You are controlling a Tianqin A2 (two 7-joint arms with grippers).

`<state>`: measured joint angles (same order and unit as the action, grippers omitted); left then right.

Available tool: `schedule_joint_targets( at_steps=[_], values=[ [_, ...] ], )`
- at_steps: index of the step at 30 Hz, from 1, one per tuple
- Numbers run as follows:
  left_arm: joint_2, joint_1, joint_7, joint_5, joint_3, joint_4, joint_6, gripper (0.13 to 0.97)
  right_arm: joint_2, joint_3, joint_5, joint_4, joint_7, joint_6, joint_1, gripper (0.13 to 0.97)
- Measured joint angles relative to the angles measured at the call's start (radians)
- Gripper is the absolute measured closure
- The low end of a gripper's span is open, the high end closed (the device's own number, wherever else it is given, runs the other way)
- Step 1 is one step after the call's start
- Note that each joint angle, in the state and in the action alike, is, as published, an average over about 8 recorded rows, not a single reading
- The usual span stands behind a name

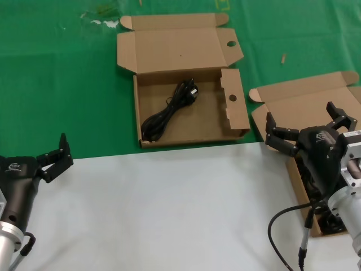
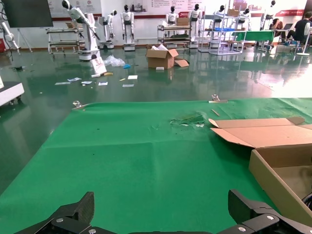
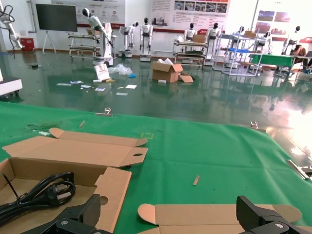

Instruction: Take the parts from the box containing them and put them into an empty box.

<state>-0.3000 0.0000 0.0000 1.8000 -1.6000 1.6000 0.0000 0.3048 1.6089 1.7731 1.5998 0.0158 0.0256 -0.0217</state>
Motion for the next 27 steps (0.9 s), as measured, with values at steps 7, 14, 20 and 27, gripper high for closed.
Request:
schedule_joint_targets(
  at_steps=[7, 14, 20, 27],
  values=[
    [0.000, 0.000, 0.000, 0.000, 0.000, 0.000, 0.000, 0.132, 0.000, 0.000, 0.000, 0.000, 0.000, 0.000, 0.000, 0.129],
    [0.000, 0.000, 0.000, 0.000, 0.000, 0.000, 0.000, 0.132, 0.000, 0.000, 0.000, 0.000, 0.000, 0.000, 0.000, 0.129],
    [0.000, 0.000, 0.000, 0.000, 0.000, 0.000, 0.000, 0.132, 0.000, 0.000, 0.000, 0.000, 0.000, 0.000, 0.000, 0.129],
    [0.000, 0.000, 0.000, 0.000, 0.000, 0.000, 0.000, 0.132, 0.000, 0.000, 0.000, 0.000, 0.000, 0.000, 0.000, 0.129]
  ],
)
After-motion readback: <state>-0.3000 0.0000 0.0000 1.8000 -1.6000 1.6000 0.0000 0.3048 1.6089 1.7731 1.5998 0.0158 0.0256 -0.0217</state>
